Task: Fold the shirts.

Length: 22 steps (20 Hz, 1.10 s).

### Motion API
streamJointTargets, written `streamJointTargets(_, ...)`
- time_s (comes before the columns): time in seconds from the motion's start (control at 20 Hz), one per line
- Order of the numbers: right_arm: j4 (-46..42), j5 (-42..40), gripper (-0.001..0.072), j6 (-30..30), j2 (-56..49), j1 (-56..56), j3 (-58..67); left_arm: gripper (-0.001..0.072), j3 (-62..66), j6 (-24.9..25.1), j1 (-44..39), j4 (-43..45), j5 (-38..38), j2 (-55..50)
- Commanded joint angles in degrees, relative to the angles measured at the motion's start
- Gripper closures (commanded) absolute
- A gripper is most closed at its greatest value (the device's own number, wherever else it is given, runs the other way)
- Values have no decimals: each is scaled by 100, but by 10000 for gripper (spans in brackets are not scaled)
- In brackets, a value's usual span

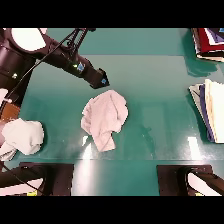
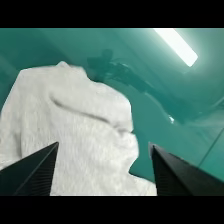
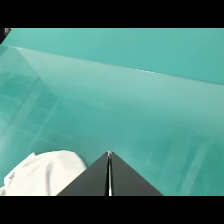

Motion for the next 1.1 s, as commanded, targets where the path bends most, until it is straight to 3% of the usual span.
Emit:
streamJointTargets(0.0,-15,170,698,2,2,4,7,44,-9,2,750,146,-149,-111)
streamJointTargets(0.2,-13,302,699,2,-2,4,7,44,-997,-37,1633,181,129,-151)
streamJointTargets(0.45,-7,343,698,2,-2,4,7,44,-2758,173,1773,87,1119,-627)
streamJointTargets(0.6,-7,352,698,2,-2,7,7,44,-2826,448,1773,-306,1191,-1113)
streamJointTargets(1.05,-4,426,698,2,-33,4,7,45,-2826,520,1443,-667,1456,-1429)
